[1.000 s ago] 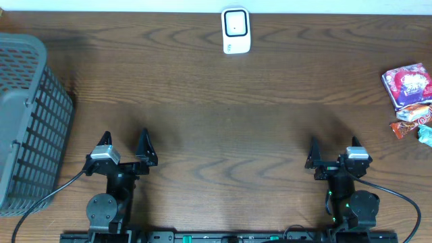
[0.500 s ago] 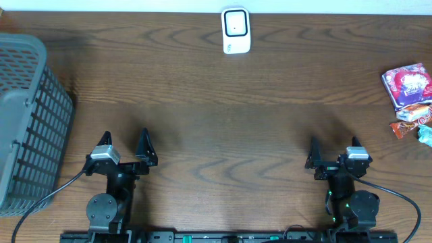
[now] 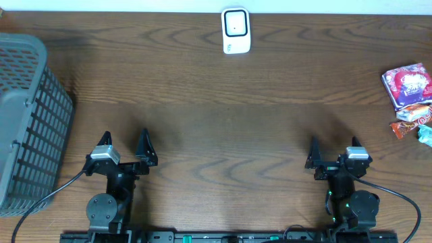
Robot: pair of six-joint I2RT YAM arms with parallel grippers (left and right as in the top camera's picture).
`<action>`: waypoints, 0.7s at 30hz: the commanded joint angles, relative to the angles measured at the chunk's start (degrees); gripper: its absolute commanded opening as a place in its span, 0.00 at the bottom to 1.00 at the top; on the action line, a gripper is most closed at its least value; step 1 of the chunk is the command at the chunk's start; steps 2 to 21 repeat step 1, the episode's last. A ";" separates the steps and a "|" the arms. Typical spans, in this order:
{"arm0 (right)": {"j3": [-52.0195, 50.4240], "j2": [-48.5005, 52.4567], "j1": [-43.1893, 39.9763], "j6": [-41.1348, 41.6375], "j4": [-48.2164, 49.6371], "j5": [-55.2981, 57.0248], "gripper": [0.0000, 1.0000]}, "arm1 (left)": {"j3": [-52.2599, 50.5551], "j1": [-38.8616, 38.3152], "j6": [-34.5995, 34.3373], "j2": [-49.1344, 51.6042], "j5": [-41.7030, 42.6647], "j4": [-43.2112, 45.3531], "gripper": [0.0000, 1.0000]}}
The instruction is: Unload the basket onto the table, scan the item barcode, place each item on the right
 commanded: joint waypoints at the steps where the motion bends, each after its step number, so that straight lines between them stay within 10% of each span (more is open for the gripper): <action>1: -0.04 -0.37 0.46 0.76 -0.24 -0.07 0.99 | -0.66 0.24 0.15 -0.63 0.61 0.35 0.98; 21: -0.04 -0.37 0.46 0.76 -0.24 -0.07 0.99 | -0.66 0.24 0.15 -0.63 0.61 0.35 0.98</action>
